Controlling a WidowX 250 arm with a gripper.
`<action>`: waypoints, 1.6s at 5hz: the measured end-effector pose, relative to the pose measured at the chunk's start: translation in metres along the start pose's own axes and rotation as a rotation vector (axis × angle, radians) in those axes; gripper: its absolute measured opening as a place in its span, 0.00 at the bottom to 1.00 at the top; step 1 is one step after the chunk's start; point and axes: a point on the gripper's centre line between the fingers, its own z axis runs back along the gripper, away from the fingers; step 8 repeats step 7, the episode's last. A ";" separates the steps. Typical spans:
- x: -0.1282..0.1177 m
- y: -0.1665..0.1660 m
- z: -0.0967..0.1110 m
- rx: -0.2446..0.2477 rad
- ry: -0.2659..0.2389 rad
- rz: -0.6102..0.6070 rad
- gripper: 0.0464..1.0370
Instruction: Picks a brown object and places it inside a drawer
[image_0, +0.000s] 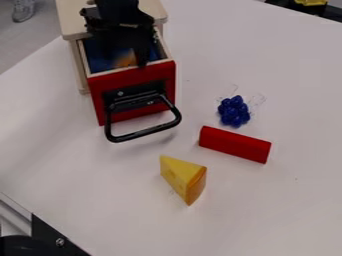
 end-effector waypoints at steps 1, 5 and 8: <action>0.000 0.000 0.000 -0.001 0.003 0.002 0.96; -0.019 0.002 0.054 -0.057 -0.065 0.040 0.96; -0.022 0.011 0.077 -0.054 -0.133 0.051 0.96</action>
